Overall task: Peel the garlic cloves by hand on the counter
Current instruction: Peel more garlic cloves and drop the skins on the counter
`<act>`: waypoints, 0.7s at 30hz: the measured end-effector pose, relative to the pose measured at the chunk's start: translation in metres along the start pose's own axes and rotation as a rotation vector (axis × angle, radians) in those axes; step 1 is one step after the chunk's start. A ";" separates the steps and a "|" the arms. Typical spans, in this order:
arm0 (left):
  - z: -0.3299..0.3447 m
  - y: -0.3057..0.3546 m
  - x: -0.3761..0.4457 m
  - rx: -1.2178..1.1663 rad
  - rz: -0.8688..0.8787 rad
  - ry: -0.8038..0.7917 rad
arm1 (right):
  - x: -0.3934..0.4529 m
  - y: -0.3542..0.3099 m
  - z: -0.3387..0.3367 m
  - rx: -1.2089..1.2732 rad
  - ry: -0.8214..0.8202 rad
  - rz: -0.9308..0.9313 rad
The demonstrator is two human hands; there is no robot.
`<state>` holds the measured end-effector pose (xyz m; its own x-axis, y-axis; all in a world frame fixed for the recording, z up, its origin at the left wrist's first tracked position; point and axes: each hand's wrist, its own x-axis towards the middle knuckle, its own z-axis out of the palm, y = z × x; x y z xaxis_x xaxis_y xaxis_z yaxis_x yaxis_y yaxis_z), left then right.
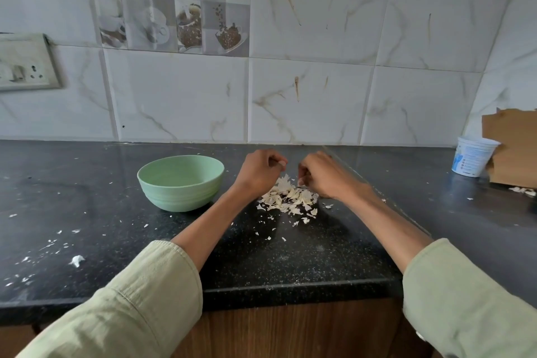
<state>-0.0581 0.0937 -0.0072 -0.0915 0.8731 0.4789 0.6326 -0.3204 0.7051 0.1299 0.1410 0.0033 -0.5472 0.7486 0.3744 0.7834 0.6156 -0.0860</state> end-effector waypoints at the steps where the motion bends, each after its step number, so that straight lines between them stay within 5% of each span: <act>1: -0.001 0.000 0.000 -0.001 0.005 -0.003 | 0.003 0.000 -0.002 0.093 0.067 0.007; 4: -0.002 0.003 0.000 -0.071 0.029 0.016 | 0.005 -0.001 -0.015 0.564 0.231 0.064; 9: -0.012 0.009 -0.002 -0.346 0.111 0.109 | 0.003 -0.012 -0.024 0.995 0.161 0.054; 15: -0.014 0.012 -0.003 -0.556 0.058 0.072 | 0.001 -0.015 -0.030 1.099 0.151 -0.001; 21: -0.016 0.011 -0.002 -0.705 -0.030 0.027 | -0.002 -0.016 -0.034 0.858 0.229 -0.097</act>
<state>-0.0633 0.0827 0.0076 -0.1257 0.8787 0.4605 -0.0188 -0.4662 0.8845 0.1283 0.1211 0.0352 -0.4550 0.6728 0.5833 0.1962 0.7147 -0.6714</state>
